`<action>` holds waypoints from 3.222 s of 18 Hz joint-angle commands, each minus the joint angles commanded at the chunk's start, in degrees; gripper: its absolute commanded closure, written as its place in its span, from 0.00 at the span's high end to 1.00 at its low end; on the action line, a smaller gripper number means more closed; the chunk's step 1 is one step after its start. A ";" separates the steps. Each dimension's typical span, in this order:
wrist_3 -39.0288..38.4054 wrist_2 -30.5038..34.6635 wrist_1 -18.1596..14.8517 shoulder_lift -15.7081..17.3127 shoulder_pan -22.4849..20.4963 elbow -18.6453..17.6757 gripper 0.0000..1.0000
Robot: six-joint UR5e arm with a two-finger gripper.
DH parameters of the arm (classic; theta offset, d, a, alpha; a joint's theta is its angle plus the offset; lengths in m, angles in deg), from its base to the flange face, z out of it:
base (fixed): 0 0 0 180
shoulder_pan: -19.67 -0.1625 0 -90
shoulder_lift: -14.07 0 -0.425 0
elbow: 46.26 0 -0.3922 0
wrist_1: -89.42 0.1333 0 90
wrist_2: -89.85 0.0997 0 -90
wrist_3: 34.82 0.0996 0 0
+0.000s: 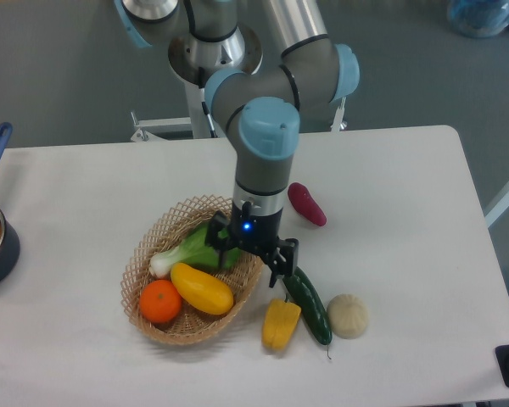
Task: Pick up the mango from the basket
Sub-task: 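Lower the gripper into the basket over the yellow mango, then close the gripper around the yellow mango inside the basket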
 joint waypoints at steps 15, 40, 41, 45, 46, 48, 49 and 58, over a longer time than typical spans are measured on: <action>-25.62 2.90 -0.97 -4.92 3.08 1.41 1.00; -49.43 8.60 -1.41 -9.23 5.10 1.59 1.00; -49.35 9.48 -1.32 -9.49 5.89 1.58 1.00; -49.52 9.41 -1.32 -10.37 6.16 2.20 1.00; -49.52 9.14 -1.32 -10.37 6.16 2.11 1.00; -49.52 9.05 -1.32 -10.63 6.25 2.03 1.00; -49.52 8.97 -1.32 -10.81 6.25 2.11 1.00; -49.52 8.70 -1.41 -10.90 6.51 1.76 0.69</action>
